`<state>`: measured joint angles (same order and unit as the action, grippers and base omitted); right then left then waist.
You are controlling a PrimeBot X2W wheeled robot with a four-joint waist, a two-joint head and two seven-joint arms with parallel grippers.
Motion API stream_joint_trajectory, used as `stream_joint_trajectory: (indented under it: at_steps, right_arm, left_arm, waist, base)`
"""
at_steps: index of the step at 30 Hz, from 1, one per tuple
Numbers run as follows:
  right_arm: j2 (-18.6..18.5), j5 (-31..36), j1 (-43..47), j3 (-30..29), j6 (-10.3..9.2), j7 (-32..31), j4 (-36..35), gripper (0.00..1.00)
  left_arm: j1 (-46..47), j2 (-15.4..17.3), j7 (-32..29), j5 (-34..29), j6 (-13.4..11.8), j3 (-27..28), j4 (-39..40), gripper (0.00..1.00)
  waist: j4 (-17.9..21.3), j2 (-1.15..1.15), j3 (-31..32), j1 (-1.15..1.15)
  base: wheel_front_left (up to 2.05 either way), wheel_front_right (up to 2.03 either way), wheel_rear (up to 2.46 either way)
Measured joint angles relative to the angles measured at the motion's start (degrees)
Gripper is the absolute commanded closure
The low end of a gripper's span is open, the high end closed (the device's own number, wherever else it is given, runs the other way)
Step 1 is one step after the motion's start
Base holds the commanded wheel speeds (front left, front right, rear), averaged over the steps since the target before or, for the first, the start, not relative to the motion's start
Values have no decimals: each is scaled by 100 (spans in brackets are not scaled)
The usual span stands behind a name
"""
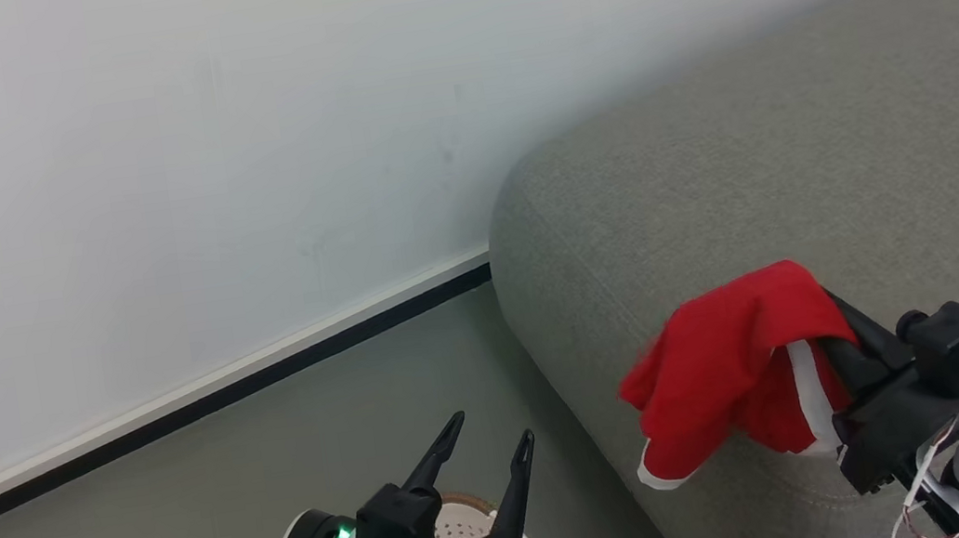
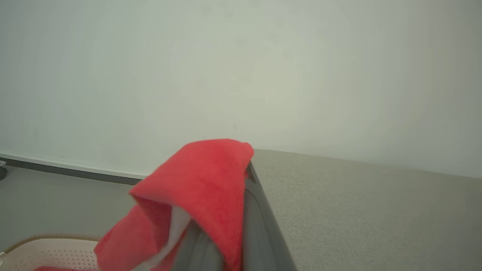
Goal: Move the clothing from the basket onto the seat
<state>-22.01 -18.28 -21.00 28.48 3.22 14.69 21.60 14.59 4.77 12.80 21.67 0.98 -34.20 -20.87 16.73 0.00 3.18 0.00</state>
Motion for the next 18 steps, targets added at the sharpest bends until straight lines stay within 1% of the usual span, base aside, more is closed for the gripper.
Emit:
stream_joint_trajectory:
  at_steps: [4, 9, 13, 18]
  right_arm:
    - [-154, -63, 51, -131, -24, 1, -94, 100]
    - [-255, -338, -13, -412, -21, -4, -188, 100]
    - [-314, -443, -425, -602, 1, -58, -197, 100]
    - [-538, -524, -1139, -889, 51, -168, -96, 100]
  left_arm:
    - [-1, -43, 26, -12, -2, -115, 74, 0]
    - [12, -58, 24, -69, 0, -241, 176, 0]
    - [62, -53, -13, -145, 2, -303, 265, 0]
    - [216, 58, -64, -261, 5, -342, 495, 0]
  waist:
    - [212, 0, -84, 0]
    - [298, 0, -307, 0]
    - [266, 0, -536, 0]
    - [143, 0, -849, 0]
  base:
    - [0, 0, 0]
    - [0, 0, 0]
    - [0, 0, 0]
    - [0, 0, 0]
